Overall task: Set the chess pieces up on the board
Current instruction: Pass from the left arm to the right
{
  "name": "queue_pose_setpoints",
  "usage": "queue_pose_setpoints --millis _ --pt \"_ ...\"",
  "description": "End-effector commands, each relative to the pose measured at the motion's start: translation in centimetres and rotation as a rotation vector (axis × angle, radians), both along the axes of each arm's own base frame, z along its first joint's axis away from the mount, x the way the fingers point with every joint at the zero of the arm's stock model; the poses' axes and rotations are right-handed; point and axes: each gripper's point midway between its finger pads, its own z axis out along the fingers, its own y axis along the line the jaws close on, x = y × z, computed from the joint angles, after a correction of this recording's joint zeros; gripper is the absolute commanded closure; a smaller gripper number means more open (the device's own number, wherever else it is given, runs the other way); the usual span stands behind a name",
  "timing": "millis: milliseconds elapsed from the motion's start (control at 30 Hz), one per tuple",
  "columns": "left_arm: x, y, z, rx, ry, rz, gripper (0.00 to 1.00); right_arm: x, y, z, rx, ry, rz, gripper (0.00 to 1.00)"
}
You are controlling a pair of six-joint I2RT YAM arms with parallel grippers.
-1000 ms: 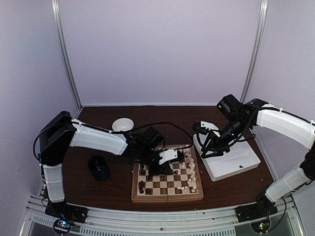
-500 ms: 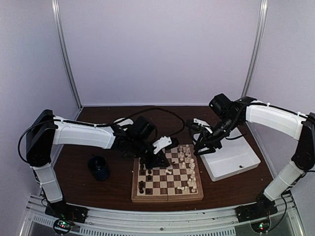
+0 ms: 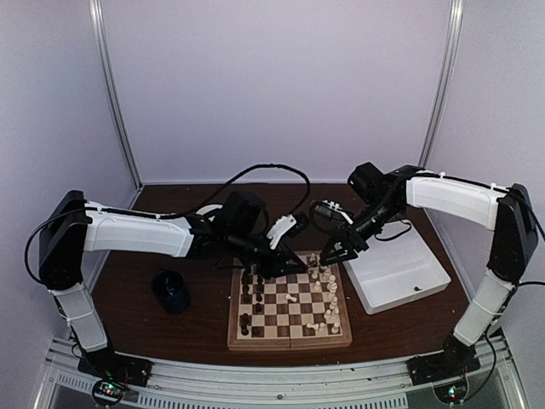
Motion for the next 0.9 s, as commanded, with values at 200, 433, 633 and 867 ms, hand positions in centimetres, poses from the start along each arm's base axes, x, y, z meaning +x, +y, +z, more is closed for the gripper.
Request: queue_pose_setpoints --millis 200,433,633,867 --pt "0.5 -1.1 6.4 -0.218 -0.005 0.039 0.97 0.4 2.0 1.2 0.081 0.148 -0.019 0.53" --pt "0.4 -1.1 6.3 -0.215 0.004 0.033 0.97 0.2 2.4 1.9 0.119 0.181 -0.018 0.6" --pt "0.3 -0.9 6.1 -0.204 0.0 0.031 0.96 0.7 2.1 2.5 0.139 0.2 -0.039 0.62" --pt "0.6 -0.6 6.0 -0.194 -0.014 0.05 0.92 0.8 2.0 2.0 0.143 0.22 -0.051 0.82"
